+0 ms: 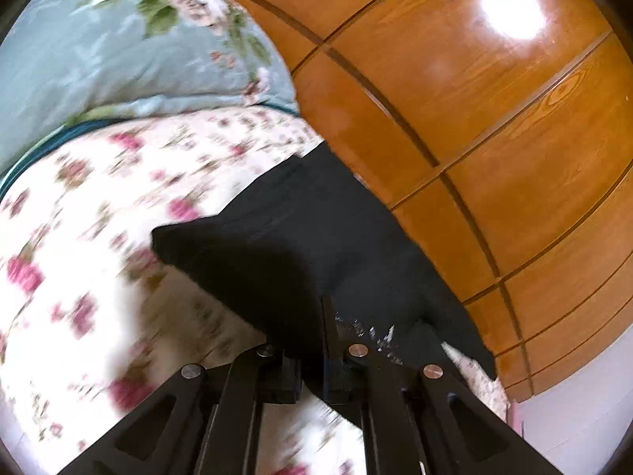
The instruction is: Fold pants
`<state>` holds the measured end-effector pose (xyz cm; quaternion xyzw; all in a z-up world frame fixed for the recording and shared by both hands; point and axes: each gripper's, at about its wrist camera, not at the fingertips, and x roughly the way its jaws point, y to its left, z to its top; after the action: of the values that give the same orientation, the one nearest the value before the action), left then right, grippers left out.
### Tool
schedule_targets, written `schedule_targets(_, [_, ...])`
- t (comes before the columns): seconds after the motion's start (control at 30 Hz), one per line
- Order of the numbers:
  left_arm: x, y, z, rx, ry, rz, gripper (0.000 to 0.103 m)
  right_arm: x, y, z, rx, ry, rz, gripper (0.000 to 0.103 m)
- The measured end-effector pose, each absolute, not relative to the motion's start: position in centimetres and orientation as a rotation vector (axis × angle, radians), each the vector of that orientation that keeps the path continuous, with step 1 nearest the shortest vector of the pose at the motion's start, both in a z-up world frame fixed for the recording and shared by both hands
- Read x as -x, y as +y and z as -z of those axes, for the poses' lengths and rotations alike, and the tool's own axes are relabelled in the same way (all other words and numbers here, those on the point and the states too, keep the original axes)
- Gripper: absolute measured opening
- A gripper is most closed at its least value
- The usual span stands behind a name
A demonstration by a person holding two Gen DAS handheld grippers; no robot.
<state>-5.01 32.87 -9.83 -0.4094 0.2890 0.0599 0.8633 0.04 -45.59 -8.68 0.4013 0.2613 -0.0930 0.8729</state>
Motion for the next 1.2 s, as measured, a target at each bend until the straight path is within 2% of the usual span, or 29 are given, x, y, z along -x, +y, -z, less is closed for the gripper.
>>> schedule_targets(0.17, [5.4, 32.1, 11.9, 0.847, 0.628, -0.143, 0.008, 1.3, -45.6, 10.6, -0.907, 0.57, 0.211, 0.008])
schedule_targets(0.23, [4.9, 31.8, 11.9, 0.837, 0.617, -0.155, 0.017, 1.5, -45.8, 10.8, -0.939, 0.551, 0.202, 0.01])
schedule_targets(0.27, [4.9, 31.9, 11.8, 0.84, 0.608, -0.158, 0.032, 1.6, -45.9, 10.8, -0.945, 0.546, 0.199, 0.014])
schedule_targets(0.3, [4.9, 32.1, 11.7, 0.848, 0.595, -0.168, 0.039, 1.6, -46.0, 10.7, -0.95, 0.543, 0.202, 0.017])
schedule_targets(0.33, [4.8, 32.4, 11.7, 0.855, 0.585, -0.179, 0.039, 1.6, -46.2, 10.6, -0.955, 0.536, 0.207, 0.024])
schedule_targets(0.37, [4.4, 32.6, 11.7, 0.861, 0.579, -0.196, 0.039, 1.6, -46.6, 10.4, -0.965, 0.525, 0.214, 0.031])
schedule_targets(0.4, [4.2, 33.0, 11.8, 0.869, 0.581, -0.217, 0.039, 1.6, -46.9, 10.4, -0.977, 0.516, 0.222, 0.034])
schedule_targets(0.47, [3.8, 33.5, 12.3, 0.886, 0.586, -0.226, 0.037, 1.6, -48.0, 10.5, -1.017, 0.488, 0.24, 0.034])
schedule_targets(0.5, [3.5, 33.6, 12.5, 0.874, 0.593, -0.235, 0.03, 1.5, -48.4, 10.7, -1.029, 0.484, 0.249, 0.033])
schedule_targets(0.57, [2.8, 33.4, 12.4, 0.838, 0.624, -0.266, 0.014, 0.9, -48.8, 11.1, -1.033, 0.519, 0.275, 0.013])
schedule_targets(0.6, [2.7, 33.3, 12.4, 0.834, 0.632, -0.263, 0.008, 0.6, -49.0, 11.1, -1.026, 0.543, 0.284, 0.012])
schedule_targets(0.93, [6.5, 32.8, 8.2, 0.795, 0.554, -0.233, 0.006, 2.8, -48.9, 8.0, -0.891, 0.498, 0.323, 0.009])
schedule_targets(1.1, [7.7, 33.3, 10.7, 0.821, 0.612, -0.27, 0.006, 3.7, -49.4, 9.7, -0.903, 0.53, 0.359, 0.009])
schedule_targets(1.2, [7.5, 33.5, 12.8, 0.836, 0.652, -0.293, 0.014, 3.9, -49.4, 10.6, -0.921, 0.522, 0.357, 0.008])
